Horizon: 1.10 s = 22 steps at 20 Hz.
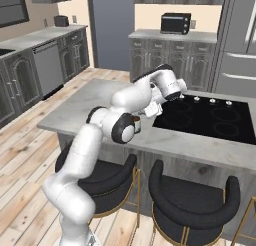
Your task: Pick up the marshmallow and place it in the cup of hot chocolate on the dining counter.
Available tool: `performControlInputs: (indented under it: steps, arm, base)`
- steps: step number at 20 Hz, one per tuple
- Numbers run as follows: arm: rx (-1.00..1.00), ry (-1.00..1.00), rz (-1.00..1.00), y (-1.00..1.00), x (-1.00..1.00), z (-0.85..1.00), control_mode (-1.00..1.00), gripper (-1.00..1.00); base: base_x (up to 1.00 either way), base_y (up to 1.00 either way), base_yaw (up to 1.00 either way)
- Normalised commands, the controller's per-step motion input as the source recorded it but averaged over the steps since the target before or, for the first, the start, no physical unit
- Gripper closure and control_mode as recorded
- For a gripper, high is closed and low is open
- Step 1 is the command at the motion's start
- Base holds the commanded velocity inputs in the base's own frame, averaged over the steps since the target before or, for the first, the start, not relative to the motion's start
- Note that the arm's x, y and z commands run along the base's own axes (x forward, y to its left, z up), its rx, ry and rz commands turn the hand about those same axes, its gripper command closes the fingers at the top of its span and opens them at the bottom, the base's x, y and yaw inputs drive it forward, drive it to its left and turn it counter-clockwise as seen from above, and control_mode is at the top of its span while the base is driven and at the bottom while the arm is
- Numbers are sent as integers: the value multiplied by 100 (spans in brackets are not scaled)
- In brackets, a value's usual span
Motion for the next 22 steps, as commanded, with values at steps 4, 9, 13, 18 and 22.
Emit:
performControlInputs:
  steps: [4,9,13,18,22]
  arm:
    - [-14,-80,0,32,-100,53,-100,-100]
    - [-11,-71,0,22,-100,70,-100,-100]
    - [-12,-64,0,26,-100,80,-100,-100]
    - [-7,-47,3,18,-100,94,-100,-100]
    - [0,-24,0,2,-85,100,-100,-100]
  base:
    - [0,0,0]
    - [0,0,0]
    - [0,0,0]
    - [0,0,0]
    - [0,0,0]
